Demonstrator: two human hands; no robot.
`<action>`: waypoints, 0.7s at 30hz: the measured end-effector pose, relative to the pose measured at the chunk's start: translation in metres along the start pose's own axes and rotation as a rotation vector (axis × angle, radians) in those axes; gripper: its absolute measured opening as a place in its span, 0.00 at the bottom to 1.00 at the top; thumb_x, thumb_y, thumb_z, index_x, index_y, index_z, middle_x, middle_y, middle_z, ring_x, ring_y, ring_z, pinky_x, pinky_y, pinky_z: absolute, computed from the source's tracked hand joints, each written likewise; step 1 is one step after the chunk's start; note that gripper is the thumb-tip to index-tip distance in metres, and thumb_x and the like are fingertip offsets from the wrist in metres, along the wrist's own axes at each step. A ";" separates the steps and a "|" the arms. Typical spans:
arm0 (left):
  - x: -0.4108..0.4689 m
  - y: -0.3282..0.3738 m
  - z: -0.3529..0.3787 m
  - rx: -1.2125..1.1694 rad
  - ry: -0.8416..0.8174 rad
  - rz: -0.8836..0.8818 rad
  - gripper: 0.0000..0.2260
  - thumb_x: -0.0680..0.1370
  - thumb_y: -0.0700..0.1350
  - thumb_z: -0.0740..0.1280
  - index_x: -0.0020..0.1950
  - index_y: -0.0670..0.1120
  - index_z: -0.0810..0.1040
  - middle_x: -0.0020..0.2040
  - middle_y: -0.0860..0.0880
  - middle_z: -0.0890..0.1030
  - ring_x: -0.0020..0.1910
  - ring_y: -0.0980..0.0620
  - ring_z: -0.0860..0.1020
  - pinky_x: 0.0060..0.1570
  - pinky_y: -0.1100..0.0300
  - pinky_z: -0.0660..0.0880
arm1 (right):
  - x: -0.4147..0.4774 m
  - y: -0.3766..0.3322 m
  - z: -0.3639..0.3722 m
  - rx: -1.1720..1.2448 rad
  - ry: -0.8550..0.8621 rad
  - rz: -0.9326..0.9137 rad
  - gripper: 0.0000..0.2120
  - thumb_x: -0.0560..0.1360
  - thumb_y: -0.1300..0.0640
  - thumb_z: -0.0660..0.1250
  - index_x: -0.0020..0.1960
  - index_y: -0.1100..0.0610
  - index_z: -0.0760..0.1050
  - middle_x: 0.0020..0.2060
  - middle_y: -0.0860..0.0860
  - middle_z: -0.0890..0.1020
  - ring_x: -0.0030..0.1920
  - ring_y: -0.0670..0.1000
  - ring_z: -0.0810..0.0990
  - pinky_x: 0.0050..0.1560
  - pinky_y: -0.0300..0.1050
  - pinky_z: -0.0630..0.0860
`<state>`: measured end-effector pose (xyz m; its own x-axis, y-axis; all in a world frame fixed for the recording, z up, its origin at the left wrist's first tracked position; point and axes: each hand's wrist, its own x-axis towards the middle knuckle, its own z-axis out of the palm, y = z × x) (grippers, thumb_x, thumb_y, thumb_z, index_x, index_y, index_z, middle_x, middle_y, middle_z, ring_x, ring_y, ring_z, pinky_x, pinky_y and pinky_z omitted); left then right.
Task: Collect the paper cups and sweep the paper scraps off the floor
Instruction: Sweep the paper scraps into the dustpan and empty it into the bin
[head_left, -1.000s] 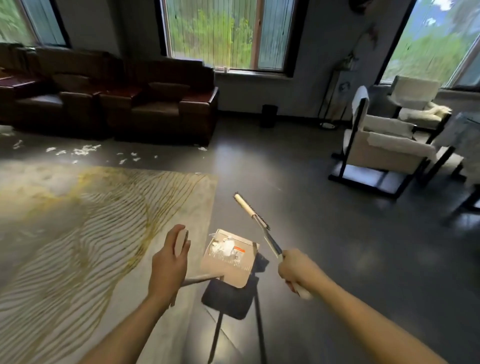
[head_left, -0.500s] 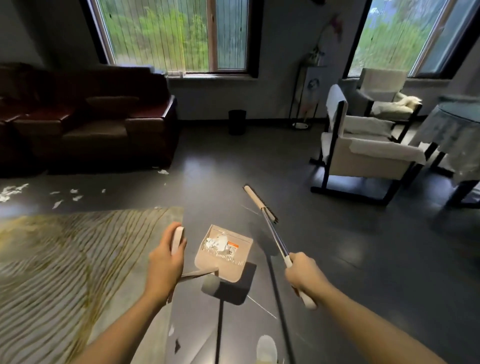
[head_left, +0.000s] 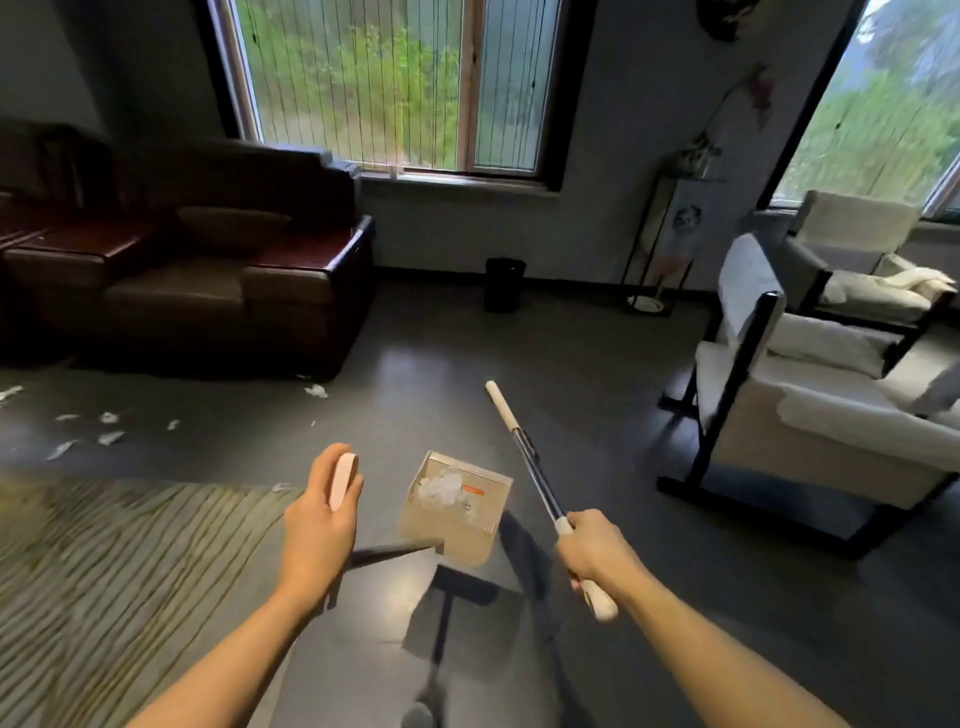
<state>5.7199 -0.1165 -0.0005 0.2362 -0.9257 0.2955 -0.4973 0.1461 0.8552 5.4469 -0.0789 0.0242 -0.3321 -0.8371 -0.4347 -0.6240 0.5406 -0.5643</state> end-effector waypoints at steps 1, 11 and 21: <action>0.025 -0.003 0.018 0.002 -0.002 0.000 0.12 0.79 0.45 0.65 0.61 0.56 0.71 0.38 0.55 0.76 0.32 0.56 0.74 0.29 0.70 0.67 | 0.029 -0.013 -0.009 -0.001 -0.006 -0.011 0.11 0.74 0.65 0.59 0.54 0.60 0.75 0.43 0.57 0.79 0.29 0.50 0.77 0.23 0.36 0.69; 0.285 -0.008 0.170 0.046 -0.094 0.026 0.15 0.80 0.49 0.61 0.66 0.52 0.69 0.39 0.50 0.76 0.31 0.53 0.75 0.29 0.66 0.69 | 0.296 -0.141 -0.082 0.180 0.014 -0.020 0.11 0.71 0.67 0.61 0.52 0.63 0.76 0.26 0.53 0.74 0.20 0.48 0.71 0.22 0.37 0.68; 0.536 -0.013 0.316 -0.001 -0.044 0.055 0.14 0.79 0.44 0.64 0.64 0.54 0.71 0.41 0.53 0.77 0.32 0.52 0.76 0.26 0.68 0.71 | 0.558 -0.230 -0.159 0.278 -0.011 0.017 0.16 0.72 0.67 0.63 0.59 0.61 0.74 0.24 0.53 0.74 0.21 0.49 0.71 0.25 0.40 0.69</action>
<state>5.5888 -0.7248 0.0121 0.1714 -0.9307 0.3231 -0.5076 0.1977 0.8386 5.2920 -0.6834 0.0232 -0.3319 -0.8276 -0.4526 -0.3995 0.5580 -0.7273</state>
